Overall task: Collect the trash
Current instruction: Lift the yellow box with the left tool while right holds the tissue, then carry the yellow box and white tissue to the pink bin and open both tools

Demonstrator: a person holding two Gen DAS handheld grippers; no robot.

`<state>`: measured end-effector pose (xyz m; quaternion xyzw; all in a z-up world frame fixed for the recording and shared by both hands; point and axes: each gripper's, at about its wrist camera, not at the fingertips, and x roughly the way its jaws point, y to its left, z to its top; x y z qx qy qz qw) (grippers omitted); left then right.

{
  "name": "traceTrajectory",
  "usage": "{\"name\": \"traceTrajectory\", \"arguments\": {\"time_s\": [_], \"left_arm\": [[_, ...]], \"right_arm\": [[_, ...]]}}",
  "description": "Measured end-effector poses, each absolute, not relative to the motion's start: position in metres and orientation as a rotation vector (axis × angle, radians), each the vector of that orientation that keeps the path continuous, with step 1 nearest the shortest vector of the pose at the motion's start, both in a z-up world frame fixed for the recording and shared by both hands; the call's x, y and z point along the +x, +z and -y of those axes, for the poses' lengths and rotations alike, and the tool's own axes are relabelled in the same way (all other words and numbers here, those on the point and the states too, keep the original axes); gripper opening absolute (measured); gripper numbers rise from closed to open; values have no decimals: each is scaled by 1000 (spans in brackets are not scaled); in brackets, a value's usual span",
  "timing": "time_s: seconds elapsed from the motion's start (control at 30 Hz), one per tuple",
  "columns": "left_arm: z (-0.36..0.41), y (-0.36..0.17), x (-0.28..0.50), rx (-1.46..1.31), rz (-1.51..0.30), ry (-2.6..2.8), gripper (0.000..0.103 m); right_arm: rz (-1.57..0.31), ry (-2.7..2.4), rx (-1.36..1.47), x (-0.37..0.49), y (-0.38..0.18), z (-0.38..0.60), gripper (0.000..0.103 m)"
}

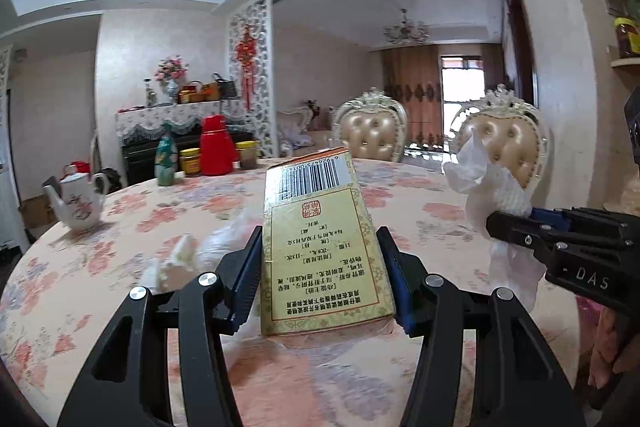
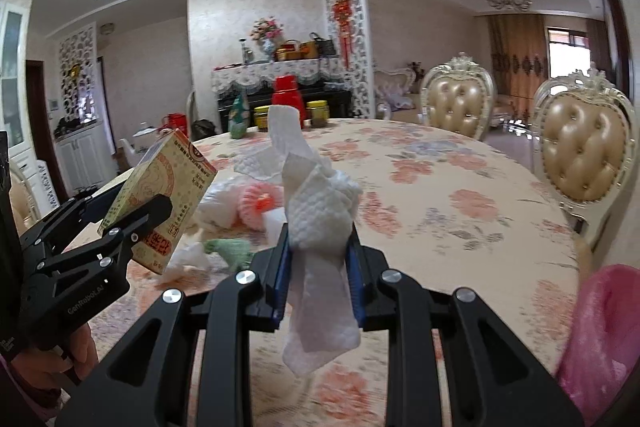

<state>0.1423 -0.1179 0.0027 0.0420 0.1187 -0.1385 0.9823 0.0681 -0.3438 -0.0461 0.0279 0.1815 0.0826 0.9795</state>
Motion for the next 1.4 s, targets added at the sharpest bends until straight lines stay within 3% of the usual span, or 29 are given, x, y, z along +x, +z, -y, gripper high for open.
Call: {"name": "traceTrajectory", "arguments": {"time_s": [0.37,1.4], "left_arm": [[193,-2,163,76,-290,-488,52],[497,-31,166,142,-428,-1065,53]], "right_arm": [[-368,-24,97,40,-53,420,25],[-439,-514,336,-40,-118,676,30]]}}
